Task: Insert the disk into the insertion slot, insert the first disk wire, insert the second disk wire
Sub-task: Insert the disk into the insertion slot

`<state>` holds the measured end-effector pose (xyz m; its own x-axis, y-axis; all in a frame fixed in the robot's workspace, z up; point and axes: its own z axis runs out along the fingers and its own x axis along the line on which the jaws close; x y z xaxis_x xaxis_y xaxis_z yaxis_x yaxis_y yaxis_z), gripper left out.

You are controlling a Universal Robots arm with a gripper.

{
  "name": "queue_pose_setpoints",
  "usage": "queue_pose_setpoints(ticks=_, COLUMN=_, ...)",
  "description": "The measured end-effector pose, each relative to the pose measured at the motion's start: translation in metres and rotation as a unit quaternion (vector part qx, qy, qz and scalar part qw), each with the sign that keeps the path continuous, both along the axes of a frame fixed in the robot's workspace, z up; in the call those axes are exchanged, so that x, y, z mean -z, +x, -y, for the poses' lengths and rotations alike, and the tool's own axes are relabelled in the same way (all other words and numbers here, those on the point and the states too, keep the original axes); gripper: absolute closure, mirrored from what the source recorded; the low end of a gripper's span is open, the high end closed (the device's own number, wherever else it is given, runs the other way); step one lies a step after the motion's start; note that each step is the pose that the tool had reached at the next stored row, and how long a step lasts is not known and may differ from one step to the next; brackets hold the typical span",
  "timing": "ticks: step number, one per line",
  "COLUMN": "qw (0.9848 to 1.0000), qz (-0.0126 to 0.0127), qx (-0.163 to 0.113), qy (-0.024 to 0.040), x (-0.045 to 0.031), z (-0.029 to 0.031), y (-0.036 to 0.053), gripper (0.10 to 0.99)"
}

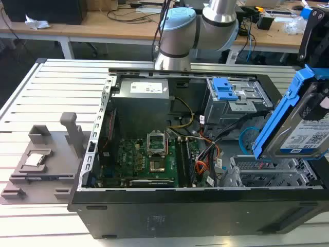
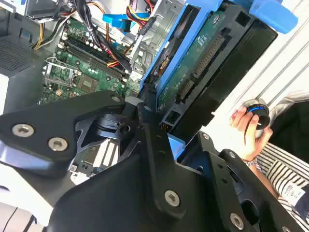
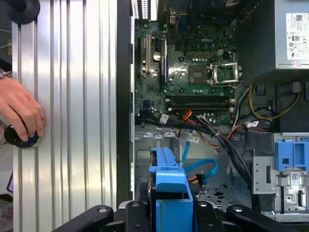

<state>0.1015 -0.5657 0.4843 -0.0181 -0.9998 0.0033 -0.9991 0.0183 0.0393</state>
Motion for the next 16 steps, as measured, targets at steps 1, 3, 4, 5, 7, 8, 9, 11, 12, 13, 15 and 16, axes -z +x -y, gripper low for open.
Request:
queue_pose_setpoints(ticks=1, qw=1.0, qz=0.0, qx=0.0, qy=0.0, x=0.0002, z=0.0, y=0.0, gripper=0.722)
queue_pose_setpoints(ticks=3, qw=1.0, qz=0.0, qx=0.0, qy=0.0, x=0.0035, z=0.0, y=0.0, gripper=0.722)
queue_pose_setpoints(ticks=4, qw=1.0, qz=0.0, qx=0.0, qy=0.0, x=0.0041, z=0.0, y=0.0, gripper=0.722)
queue_pose_setpoints(ticks=5, qw=1.0, qz=0.0, qx=0.0, qy=0.0, x=0.0048, z=0.0, y=0.0, gripper=0.722)
queue_pose_setpoints(ticks=7, qw=1.0, qz=0.0, qx=0.0, qy=0.0, x=0.0061, z=0.0, y=0.0, gripper=0.722)
queue_pose_setpoints(ticks=8, qw=1.0, qz=0.0, qx=0.0, qy=0.0, x=0.0071, z=0.0, y=0.0, gripper=0.722)
queue_pose_setpoints(ticks=9, qw=1.0, qz=0.0, qx=0.0, qy=0.0, x=0.0081, z=0.0, y=0.0, gripper=0.722)
queue_pose_setpoints(ticks=11, qw=1.0, qz=0.0, qx=0.0, qy=0.0, x=0.0097, z=0.0, y=0.0, gripper=0.722)
queue_pose_setpoints(ticks=12, qw=1.0, qz=0.0, qx=0.0, qy=0.0, x=0.0103, z=0.0, y=0.0, gripper=0.722)
queue_pose_setpoints(ticks=13, qw=1.0, qz=0.0, qx=0.0, qy=0.0, x=0.0113, z=0.0, y=0.0, gripper=0.722)
queue_pose_setpoints(ticks=15, qw=1.0, qz=0.0, qx=0.0, qy=0.0, x=0.0151, z=0.0, y=0.0, gripper=0.722)
queue_pose_setpoints(ticks=16, qw=1.0, qz=0.0, qx=0.0, qy=0.0, x=0.0161, z=0.0, y=0.0, gripper=0.722)
